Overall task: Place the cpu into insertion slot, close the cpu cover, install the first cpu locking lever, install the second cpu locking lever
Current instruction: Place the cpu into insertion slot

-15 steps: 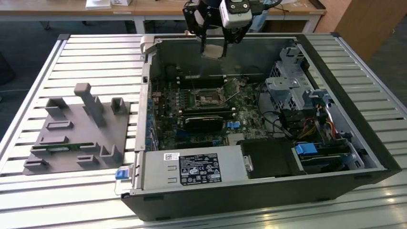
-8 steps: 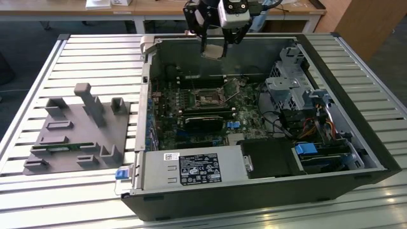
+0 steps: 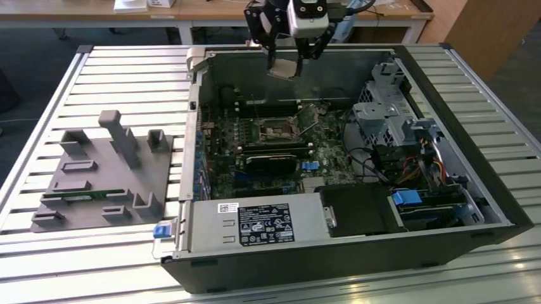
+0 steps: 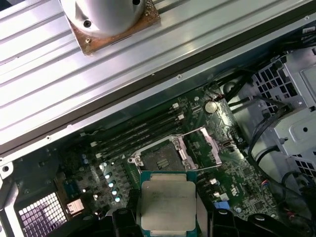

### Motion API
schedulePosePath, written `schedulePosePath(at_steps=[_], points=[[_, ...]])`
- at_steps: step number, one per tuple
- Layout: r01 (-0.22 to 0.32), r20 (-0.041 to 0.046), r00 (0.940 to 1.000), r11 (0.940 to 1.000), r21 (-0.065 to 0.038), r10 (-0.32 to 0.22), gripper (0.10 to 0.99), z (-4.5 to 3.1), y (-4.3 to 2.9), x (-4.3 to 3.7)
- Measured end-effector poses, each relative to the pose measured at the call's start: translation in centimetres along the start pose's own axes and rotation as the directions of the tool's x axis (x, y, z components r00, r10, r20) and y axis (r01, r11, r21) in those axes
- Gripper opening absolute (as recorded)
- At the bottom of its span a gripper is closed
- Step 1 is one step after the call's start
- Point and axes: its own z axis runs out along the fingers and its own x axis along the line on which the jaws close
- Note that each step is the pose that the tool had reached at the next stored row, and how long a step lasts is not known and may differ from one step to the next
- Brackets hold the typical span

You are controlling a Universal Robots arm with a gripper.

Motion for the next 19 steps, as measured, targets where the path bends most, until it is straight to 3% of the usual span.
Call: schedulePosePath(at_steps=[19], points=[[-0.08, 0.0071, 0.9968, 0.9968, -0.002, 0.08, 0.533, 0.02, -0.01, 0.02]])
